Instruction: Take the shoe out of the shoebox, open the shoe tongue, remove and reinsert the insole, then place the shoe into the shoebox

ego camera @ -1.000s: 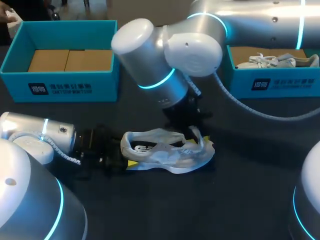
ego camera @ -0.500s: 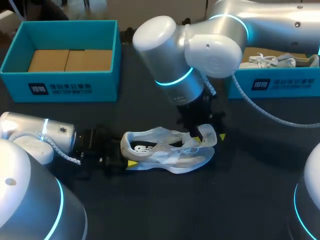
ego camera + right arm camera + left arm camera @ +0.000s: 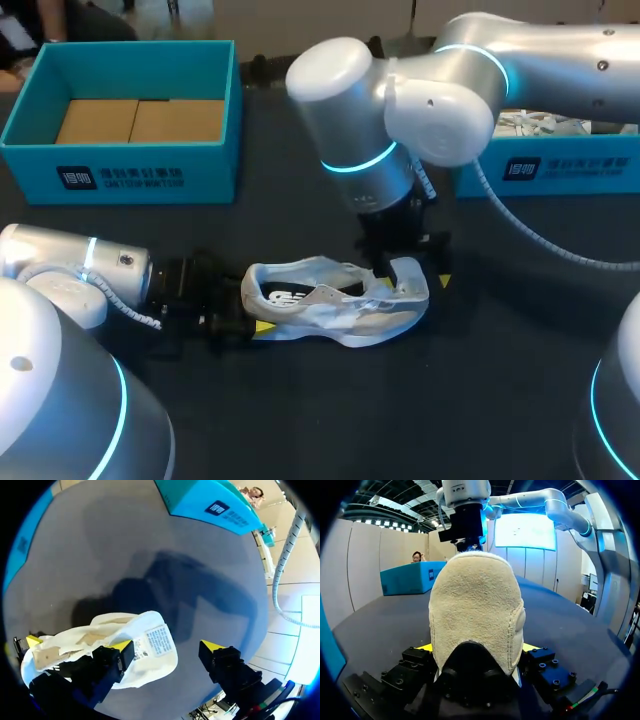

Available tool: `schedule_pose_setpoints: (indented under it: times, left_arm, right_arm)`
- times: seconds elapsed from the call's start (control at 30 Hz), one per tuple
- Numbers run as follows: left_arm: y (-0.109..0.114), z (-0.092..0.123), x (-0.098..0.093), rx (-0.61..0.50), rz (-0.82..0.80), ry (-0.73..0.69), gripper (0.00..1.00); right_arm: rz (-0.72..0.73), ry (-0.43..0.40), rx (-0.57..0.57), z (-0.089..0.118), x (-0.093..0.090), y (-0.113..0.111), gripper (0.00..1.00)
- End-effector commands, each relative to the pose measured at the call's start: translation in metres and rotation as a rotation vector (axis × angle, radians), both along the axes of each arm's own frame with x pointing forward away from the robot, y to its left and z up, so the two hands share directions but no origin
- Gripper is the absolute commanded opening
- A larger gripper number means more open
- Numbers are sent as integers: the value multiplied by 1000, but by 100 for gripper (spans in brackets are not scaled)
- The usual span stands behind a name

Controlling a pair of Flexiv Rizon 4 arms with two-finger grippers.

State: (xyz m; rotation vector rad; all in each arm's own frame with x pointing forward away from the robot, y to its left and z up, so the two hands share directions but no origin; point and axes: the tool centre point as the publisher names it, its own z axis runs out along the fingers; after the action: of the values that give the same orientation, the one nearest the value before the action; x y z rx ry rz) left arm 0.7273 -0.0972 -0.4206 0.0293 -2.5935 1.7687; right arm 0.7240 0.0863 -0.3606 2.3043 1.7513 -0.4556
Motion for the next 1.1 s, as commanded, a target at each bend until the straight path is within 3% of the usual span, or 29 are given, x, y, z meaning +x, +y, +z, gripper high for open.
schedule_pose_setpoints:
  times: [0.03, 0.33, 0.53, 0.7, 0.77, 0.97, 1.0, 1.03, 1.07, 1.1]
  left_arm:
    - [-1, -4, 2, 3, -2, 0, 0]
    - [-1, -4, 2, 3, -2, 0, 0]
    - [-1, -4, 2, 3, -2, 0, 0]
    - [-1, -4, 2, 3, -2, 0, 0]
    - [-1, -4, 2, 3, -2, 0, 0]
    - [-1, -4, 2, 3, -2, 0, 0]
    - [-1, -4, 2, 3, -2, 0, 0]
    - [-1, -4, 2, 3, -2, 0, 0]
    - [-1, -4, 2, 3, -2, 0, 0]
    - [-1, -4, 2, 3, -2, 0, 0]
  right_arm:
    - [-337, -134, -52, 4, -3, 7, 88]
    - [-286, -162, -75, 36, 5, 13, 95]
    - [-189, -179, -99, 60, 21, 18, 99]
    - [-32, -204, -100, 85, 38, 24, 92]
    - [40, -215, -89, 93, 45, 26, 85]
    - [253, -217, -58, 109, 62, 40, 35]
    - [270, -213, -59, 109, 64, 42, 33]
    - [325, -212, -41, 111, 67, 45, 21]
    - [366, -213, -25, 112, 69, 49, 0]
    - [411, -216, -3, 113, 72, 52, 0]
